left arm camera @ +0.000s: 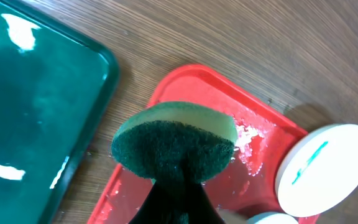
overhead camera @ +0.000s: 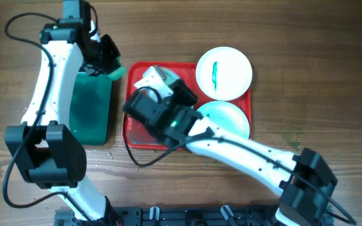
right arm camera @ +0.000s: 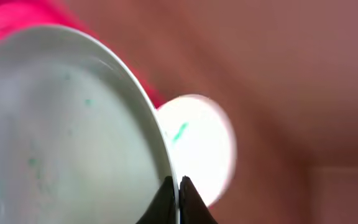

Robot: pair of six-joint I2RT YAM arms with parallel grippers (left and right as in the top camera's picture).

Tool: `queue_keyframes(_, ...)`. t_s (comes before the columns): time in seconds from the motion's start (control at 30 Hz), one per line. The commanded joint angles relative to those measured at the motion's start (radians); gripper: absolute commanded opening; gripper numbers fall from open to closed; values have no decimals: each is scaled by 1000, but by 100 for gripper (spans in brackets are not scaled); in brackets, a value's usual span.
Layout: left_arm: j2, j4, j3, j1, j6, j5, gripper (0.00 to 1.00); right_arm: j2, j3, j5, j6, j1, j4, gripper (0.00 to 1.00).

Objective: Clean dirty plates on tray and stack at the side
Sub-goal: 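Carry the cleaned plate with the right gripper to the table right of tray, then grasp the lower-right plate rim with the right gripper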

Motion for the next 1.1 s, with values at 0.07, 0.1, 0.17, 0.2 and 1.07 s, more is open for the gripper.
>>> queue_keyframes(0.07, 3, 56, 9, -12, -28, -2, 4, -262, 2, -745, 165, -392, -64, 4)
queue_keyframes(0.1, 3, 56, 9, -12, -31, -2, 4, -293, 2, -827, 191, -496, -74, 4)
queue_keyframes(0.17, 3, 56, 9, -15, -30, -2, 4, -321, 2, -919, 223, -665, -98, 4)
queue_keyframes(0.2, 3, 56, 9, -19, -30, -2, 4, -323, 2, -943, 246, -752, -116, 4)
queue_keyframes(1.07, 3, 94, 9, -64, -29, -3, 4, -92, -373, -1081, 249, -1337, -18, 30)
